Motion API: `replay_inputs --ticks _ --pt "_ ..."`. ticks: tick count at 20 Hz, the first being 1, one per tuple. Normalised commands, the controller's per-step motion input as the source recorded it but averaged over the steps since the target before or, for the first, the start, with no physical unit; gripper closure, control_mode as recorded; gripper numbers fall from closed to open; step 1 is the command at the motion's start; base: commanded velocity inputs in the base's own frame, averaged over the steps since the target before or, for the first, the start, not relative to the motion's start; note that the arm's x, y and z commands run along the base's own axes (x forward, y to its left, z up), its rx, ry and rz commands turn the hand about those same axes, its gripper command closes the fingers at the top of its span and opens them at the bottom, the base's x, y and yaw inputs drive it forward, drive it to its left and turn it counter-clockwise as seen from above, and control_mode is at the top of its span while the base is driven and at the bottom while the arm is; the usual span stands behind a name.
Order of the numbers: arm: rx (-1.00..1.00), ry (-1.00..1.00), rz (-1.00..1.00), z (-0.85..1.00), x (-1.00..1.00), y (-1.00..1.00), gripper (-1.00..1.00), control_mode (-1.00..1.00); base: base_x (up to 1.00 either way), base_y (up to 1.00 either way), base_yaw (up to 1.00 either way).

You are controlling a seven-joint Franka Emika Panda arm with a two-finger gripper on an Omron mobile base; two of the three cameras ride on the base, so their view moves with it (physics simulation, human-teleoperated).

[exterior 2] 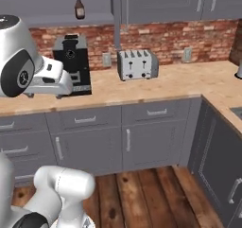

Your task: Move the ketchup and ketchup from the cabinet to the dining counter.

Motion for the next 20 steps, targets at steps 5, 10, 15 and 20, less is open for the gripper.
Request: replay_inputs --ticks 5,10,15,20 --pt "0.0 0.0 0.0 0.0 0.0 0.0 -1.0 1.0 0.78 0.0 -0.05" --pt "0.0 0.0 0.0 0.0 0.0 0.0 -1.0 1.0 0.81 0.07 0.0" --pt "0.0 0.0 0.0 0.0 0.0 0.0 -1.0 1.0 0.77 0.0 0.12" --pt "0.0 0.0 0.0 0.0 0.0 0.0 -1.0 1.0 0.7 0.0 0.22"
